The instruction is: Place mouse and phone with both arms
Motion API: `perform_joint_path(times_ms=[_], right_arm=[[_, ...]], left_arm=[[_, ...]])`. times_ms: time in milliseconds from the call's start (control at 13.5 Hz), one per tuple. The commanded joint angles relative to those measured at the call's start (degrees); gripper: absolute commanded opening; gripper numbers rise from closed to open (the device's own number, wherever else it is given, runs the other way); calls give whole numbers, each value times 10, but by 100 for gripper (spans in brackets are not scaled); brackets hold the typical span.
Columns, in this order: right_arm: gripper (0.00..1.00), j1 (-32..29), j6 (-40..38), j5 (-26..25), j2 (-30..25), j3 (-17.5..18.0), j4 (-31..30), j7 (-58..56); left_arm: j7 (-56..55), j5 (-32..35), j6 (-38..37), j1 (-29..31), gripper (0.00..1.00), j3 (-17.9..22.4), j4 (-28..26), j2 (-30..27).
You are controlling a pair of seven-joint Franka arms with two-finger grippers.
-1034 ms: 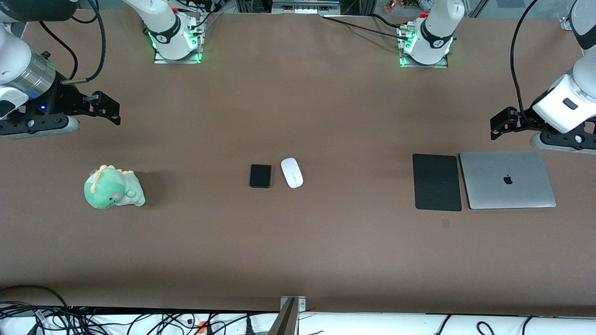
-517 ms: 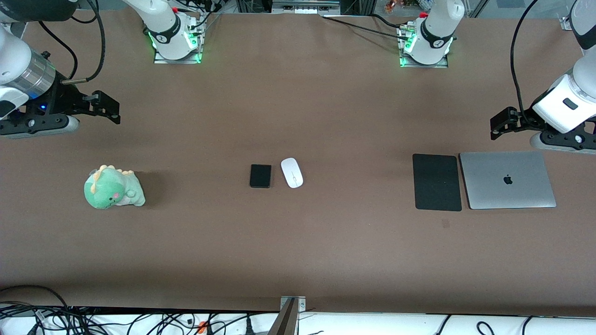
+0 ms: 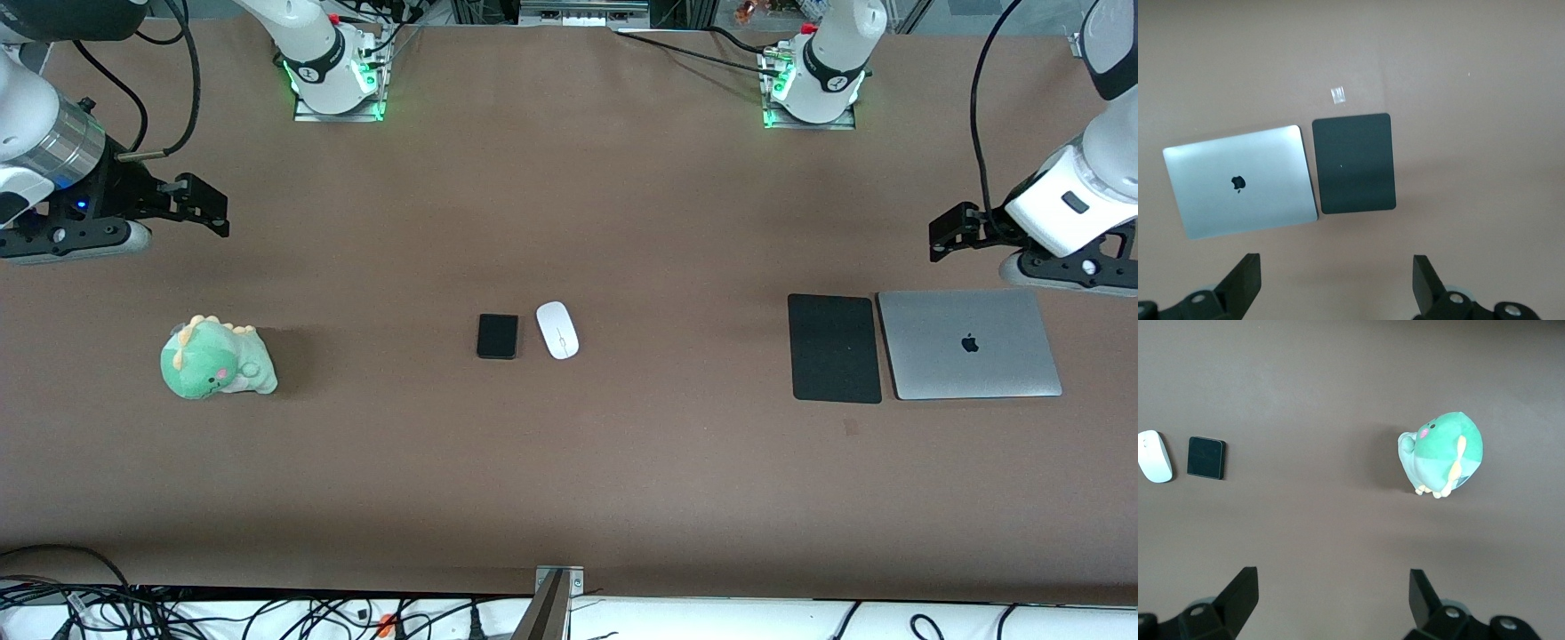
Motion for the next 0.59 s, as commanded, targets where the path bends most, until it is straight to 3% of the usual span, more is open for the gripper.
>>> perform_joint_path(times_ms=[0, 295, 517], right_arm=[[100, -3, -8, 3, -4, 0, 1, 4], [100, -3, -7, 2, -4, 0, 2, 4], [100, -3, -6, 2, -4, 1, 2, 4]], left_arm=[[2, 5, -5, -21, 100, -12, 16, 40], [-66, -38, 14, -76, 100, -17, 20, 69], [-187, -40, 27, -172, 100, -18, 102, 157]])
